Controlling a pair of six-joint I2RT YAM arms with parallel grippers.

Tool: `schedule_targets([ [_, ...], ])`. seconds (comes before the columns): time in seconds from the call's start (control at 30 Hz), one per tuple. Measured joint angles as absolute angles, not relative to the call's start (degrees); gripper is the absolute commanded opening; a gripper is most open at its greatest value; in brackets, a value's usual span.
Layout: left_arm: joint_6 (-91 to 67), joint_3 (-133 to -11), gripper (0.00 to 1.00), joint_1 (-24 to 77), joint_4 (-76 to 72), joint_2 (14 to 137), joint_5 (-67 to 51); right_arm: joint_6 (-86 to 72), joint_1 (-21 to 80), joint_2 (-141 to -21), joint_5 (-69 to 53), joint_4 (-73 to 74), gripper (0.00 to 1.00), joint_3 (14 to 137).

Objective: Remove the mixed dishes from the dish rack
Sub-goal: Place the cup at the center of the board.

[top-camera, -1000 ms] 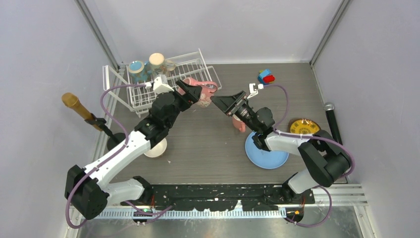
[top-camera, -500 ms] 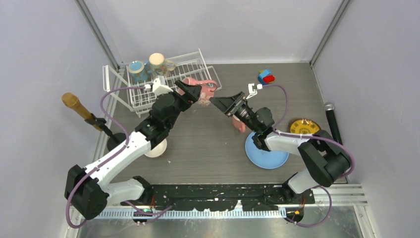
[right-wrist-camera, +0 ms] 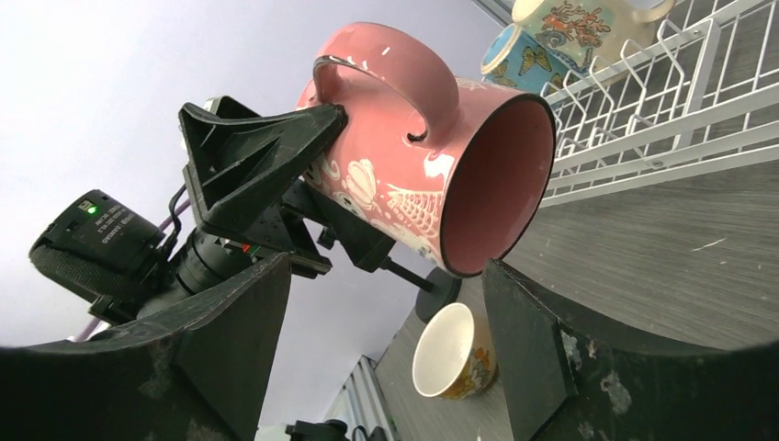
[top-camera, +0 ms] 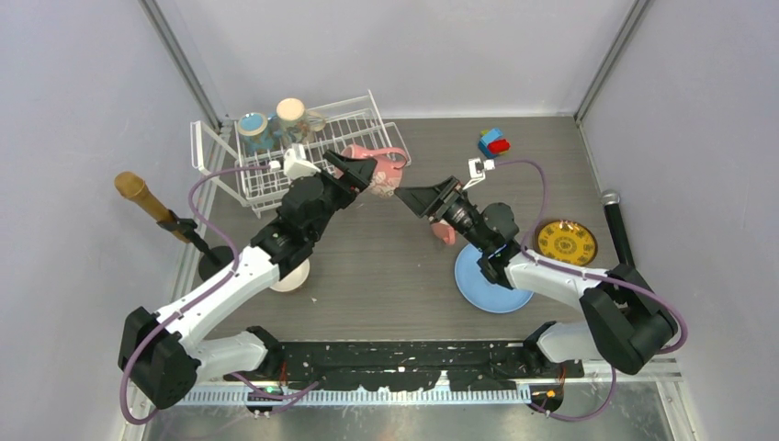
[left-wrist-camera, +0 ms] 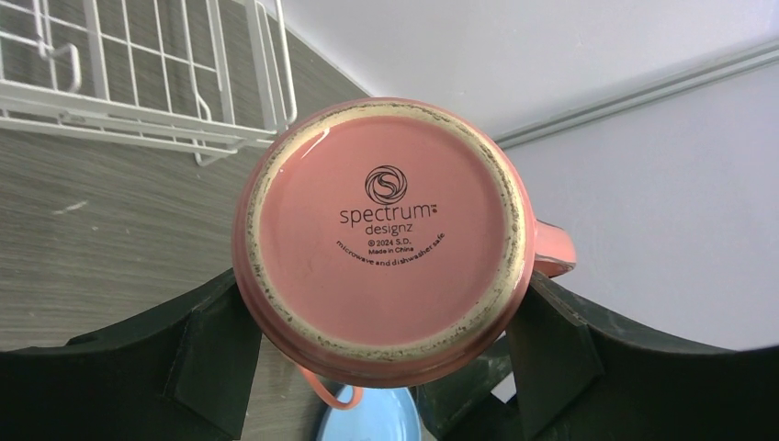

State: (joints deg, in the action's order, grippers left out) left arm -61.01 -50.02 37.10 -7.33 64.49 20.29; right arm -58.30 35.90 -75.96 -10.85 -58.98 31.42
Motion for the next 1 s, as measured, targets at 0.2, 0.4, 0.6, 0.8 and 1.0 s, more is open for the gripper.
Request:
schedule_targets([
  [0.2, -65.25, -47.79, 0.00, 37.43, -9.30, 64.49, 17.28, -56.42, 35.90, -76.34, -12.05, -55.18, 0.81, 35.03],
  [0.4, -68.62, -46.72, 0.00, 38.20, -10.98, 64.49, 16.27, -57.01, 35.94, -78.87, -13.52, -57.67, 0.72, 36.64],
  [0.6, -71.77, -44.93, 0.00, 38.39, -14.13, 64.49, 15.38, -59.24, 36.16, -82.59, -15.09, -61.84, 0.53, 38.30],
  [0.8, -74.87, -42.83, 0.00, 38.39, -17.89, 63.42, 14.55, -61.73, 36.18, -84.29, -15.73, -65.49, 0.13, 38.39],
  [1.0, -78.32, -42.72, 0.74, 38.41, -21.89, 62.94, 13.69, -62.98, 36.38, -84.27, -17.04, -70.35, 0.01, 39.68],
])
